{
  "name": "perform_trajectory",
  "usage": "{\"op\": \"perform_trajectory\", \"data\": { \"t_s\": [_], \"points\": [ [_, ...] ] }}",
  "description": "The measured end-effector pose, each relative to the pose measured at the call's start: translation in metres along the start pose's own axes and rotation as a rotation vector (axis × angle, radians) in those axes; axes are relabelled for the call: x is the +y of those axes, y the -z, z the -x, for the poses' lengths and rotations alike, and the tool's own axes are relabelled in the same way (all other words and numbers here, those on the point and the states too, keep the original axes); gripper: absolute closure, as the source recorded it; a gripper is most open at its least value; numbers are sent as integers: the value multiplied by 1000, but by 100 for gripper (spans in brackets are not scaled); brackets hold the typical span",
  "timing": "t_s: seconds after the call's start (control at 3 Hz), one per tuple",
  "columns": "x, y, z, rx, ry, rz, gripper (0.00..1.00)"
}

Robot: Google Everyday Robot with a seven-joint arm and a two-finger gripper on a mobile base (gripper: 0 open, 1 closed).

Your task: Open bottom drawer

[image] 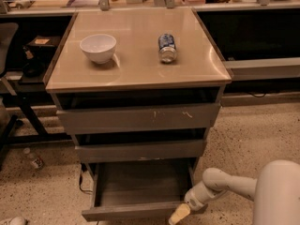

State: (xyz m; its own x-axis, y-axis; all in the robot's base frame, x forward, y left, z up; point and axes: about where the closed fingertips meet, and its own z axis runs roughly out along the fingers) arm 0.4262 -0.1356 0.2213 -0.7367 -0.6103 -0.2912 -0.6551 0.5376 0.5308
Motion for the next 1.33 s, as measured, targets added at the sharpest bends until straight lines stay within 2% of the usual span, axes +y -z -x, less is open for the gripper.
{"op": "perform_trajectory", "data": {
  "t_s": [0.33, 0.67, 1.0, 1.33],
  "points": [
    [4, -1, -18, 51, -37, 19, 0],
    [9, 2, -35, 74, -68, 30, 0],
    [31, 15, -69, 92, -128, 36, 0],
    [39, 11, -76, 102, -129, 50, 0]
  ]
}}
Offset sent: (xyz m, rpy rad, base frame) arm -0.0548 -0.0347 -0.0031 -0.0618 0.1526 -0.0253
